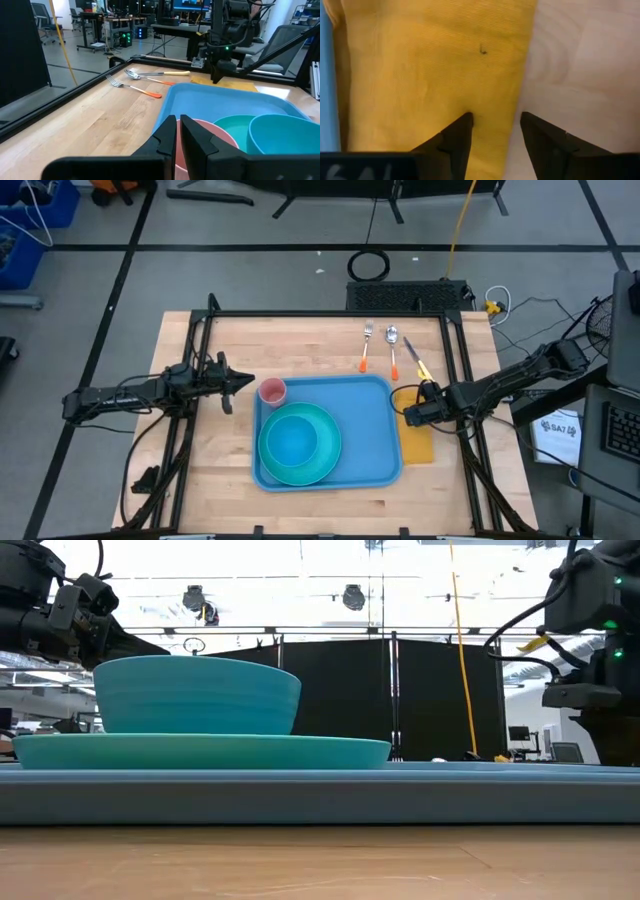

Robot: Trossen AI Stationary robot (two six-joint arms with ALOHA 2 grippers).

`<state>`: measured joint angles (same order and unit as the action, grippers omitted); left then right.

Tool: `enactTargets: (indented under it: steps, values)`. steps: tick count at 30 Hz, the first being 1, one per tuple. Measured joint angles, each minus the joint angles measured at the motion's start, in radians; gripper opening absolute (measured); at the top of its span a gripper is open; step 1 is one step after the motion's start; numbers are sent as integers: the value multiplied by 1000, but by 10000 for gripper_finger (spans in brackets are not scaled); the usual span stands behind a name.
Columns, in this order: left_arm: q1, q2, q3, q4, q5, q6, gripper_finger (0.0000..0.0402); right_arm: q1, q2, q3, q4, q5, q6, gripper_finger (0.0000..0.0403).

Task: Set up tray
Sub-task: Put the yellow napkin on the blue serving tray to the right of the light blue plate

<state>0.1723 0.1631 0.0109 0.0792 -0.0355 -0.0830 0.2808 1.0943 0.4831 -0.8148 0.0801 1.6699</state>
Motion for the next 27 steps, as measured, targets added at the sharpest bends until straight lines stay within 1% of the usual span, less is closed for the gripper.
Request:
enactTargets:
  steps: [10,16,21,24,27]
  values:
    - [0,0,0,0,0,0,26,1,-2,-59,66,19,24,169]
    - [0,0,0,0,0,0,26,1,-15,-48,69,20,23,169]
    - [0,0,0,0,0,0,26,1,-56,-32,81,23,16,169]
    - [0,0,0,0,0,0,26,2,-78,-28,185,18,-6,169]
    - [0,0,0,0,0,0,26,2,-95,-44,302,19,-62,168]
